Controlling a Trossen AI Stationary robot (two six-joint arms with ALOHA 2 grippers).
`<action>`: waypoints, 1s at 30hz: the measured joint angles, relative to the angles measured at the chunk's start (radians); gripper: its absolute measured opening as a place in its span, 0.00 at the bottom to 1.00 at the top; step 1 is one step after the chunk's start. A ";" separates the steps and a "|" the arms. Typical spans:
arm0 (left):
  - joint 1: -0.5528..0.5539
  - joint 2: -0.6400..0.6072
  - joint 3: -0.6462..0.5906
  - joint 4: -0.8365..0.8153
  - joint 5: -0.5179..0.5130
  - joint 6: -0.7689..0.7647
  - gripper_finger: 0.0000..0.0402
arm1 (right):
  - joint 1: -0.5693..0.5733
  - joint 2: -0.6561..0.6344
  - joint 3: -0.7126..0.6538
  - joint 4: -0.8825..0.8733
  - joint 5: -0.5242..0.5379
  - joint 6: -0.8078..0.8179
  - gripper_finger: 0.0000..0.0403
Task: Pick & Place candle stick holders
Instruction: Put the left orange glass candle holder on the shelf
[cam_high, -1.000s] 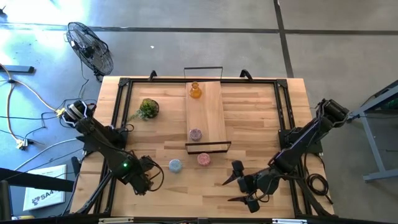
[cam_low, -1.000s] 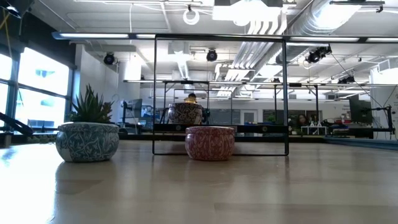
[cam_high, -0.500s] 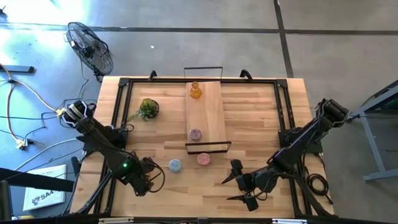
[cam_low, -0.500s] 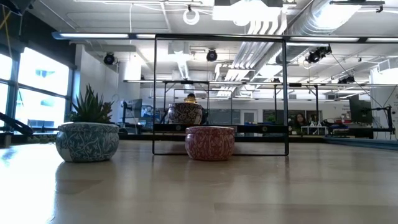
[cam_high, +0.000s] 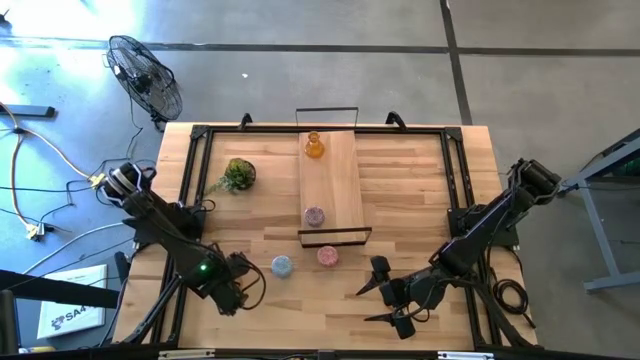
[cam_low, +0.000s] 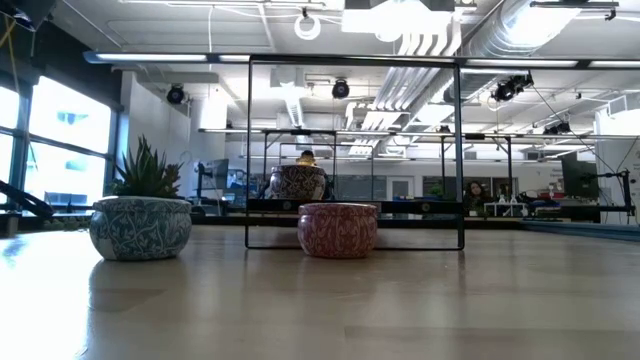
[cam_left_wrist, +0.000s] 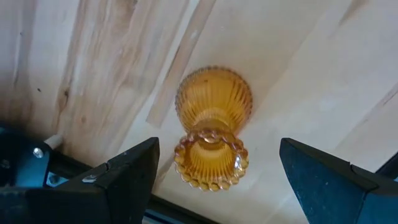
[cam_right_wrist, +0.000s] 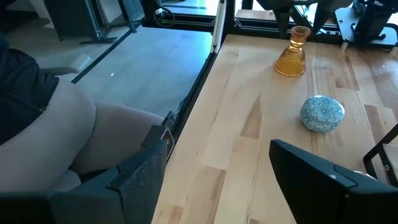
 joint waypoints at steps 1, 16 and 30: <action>0.000 0.007 0.000 -0.004 0.002 0.001 0.81 | 0.000 0.000 0.000 0.000 0.000 0.000 0.69; 0.000 0.058 0.000 -0.093 0.006 0.002 0.81 | 0.000 0.000 0.000 0.000 0.003 0.000 0.69; 0.000 0.058 -0.040 -0.027 -0.013 -0.002 0.80 | 0.000 0.000 0.000 -0.001 0.003 0.000 0.69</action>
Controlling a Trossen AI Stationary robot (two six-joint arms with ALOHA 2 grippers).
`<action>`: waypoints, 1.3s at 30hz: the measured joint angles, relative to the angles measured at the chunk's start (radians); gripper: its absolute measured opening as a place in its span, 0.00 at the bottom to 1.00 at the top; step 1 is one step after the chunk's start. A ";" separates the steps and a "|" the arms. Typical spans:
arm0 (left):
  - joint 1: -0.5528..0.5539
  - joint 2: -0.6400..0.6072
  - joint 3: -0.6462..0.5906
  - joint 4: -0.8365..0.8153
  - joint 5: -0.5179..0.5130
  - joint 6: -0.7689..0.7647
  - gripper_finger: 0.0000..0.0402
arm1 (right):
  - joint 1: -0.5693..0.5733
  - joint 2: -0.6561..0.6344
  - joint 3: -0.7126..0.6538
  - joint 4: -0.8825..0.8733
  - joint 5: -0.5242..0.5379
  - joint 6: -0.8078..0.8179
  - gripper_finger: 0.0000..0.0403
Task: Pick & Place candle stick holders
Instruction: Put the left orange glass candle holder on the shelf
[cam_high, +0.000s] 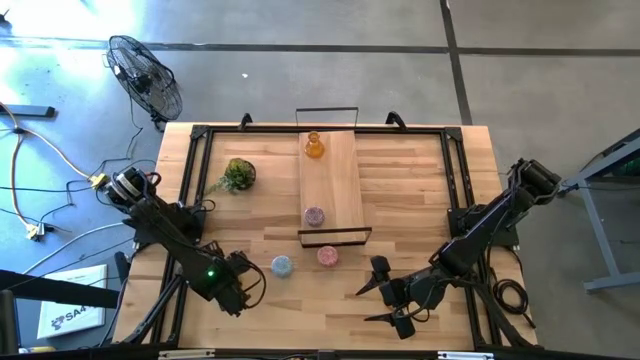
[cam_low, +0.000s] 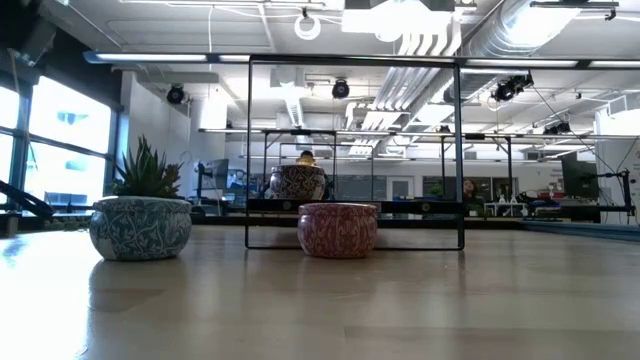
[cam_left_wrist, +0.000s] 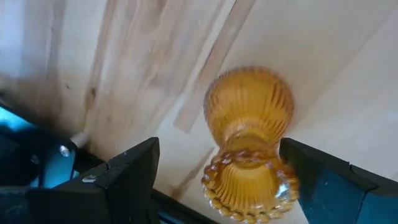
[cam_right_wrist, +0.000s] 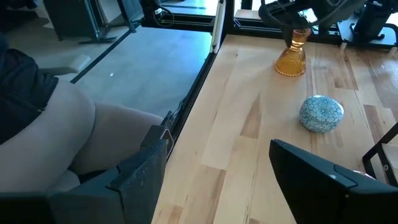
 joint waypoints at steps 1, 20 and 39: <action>0.000 0.000 -0.014 0.012 0.023 0.000 0.79 | 0.000 0.000 0.000 0.000 0.000 0.000 0.69; 0.000 0.000 -0.108 0.092 0.116 0.029 0.39 | 0.000 0.000 0.000 0.000 0.033 -0.003 0.69; 0.001 0.000 -0.107 0.147 0.045 0.035 0.39 | 0.000 0.000 0.000 -0.010 0.031 -0.004 0.69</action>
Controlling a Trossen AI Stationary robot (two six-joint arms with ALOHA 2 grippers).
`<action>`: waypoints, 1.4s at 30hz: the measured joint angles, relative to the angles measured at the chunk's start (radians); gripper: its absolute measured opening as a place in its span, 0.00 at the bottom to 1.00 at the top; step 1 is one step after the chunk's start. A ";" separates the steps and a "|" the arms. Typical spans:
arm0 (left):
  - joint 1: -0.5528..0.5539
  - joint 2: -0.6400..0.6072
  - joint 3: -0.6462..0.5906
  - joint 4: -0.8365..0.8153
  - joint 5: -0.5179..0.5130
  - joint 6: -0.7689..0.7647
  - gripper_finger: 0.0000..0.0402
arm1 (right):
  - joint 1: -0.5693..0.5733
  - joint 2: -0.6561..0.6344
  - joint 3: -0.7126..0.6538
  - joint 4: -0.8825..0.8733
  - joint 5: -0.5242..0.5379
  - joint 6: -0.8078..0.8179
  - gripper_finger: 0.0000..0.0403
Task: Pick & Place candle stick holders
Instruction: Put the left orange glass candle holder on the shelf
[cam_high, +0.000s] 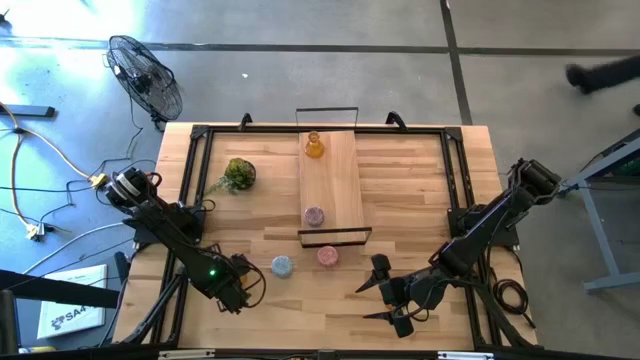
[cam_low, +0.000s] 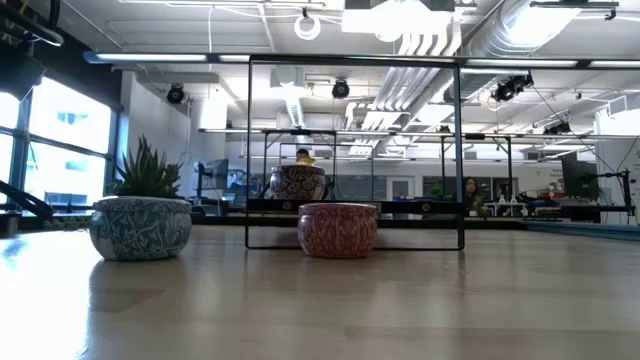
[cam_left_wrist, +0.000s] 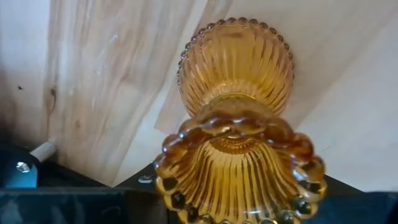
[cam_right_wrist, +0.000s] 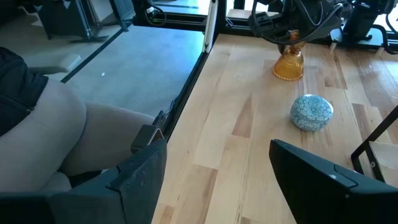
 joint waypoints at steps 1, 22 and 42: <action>0.000 0.000 0.000 0.000 -0.007 0.001 0.39 | 0.000 0.000 0.000 0.000 0.000 0.000 0.69; 0.000 0.000 0.000 0.025 -0.127 0.076 0.67 | 0.000 0.000 0.000 -0.008 0.007 0.000 0.69; 0.000 0.000 0.000 0.074 -0.280 0.134 0.74 | 0.000 0.000 0.000 -0.020 0.011 0.000 0.69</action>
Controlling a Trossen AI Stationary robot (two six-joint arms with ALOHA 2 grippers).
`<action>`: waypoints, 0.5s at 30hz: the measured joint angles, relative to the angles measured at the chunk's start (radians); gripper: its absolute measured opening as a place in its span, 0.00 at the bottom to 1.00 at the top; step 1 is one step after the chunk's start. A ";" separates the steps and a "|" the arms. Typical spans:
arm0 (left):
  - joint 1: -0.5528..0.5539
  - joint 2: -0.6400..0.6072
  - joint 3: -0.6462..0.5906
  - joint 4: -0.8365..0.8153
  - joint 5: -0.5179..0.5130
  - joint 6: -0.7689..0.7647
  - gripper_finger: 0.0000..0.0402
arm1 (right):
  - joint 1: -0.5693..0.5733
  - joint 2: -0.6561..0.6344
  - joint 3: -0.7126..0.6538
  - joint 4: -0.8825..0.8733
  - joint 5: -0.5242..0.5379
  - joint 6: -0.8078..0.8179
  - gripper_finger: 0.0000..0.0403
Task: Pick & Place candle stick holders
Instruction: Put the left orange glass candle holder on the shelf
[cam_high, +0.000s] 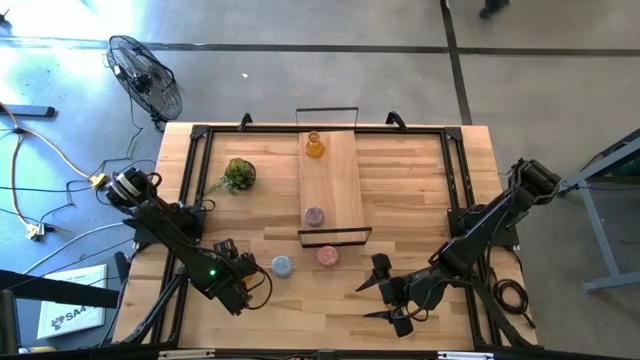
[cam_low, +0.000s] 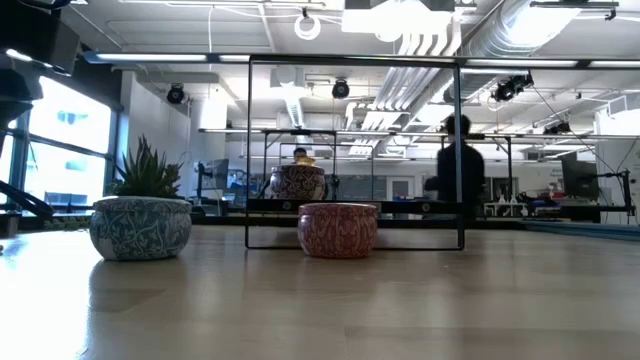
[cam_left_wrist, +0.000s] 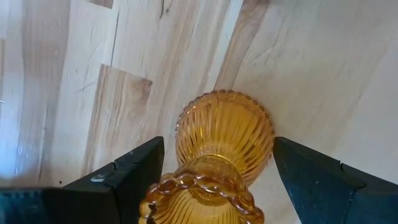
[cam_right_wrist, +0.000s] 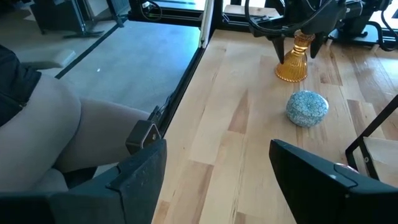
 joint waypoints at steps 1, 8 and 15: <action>0.000 0.000 0.000 0.000 0.002 0.000 0.74 | 0.000 0.000 0.000 0.000 0.000 0.000 0.69; 0.000 0.000 0.000 0.000 0.042 -0.025 0.74 | 0.000 0.000 0.000 0.000 0.000 0.001 0.69; 0.000 0.000 0.000 -0.001 0.033 -0.027 0.63 | 0.000 0.000 0.000 0.000 0.012 0.000 0.69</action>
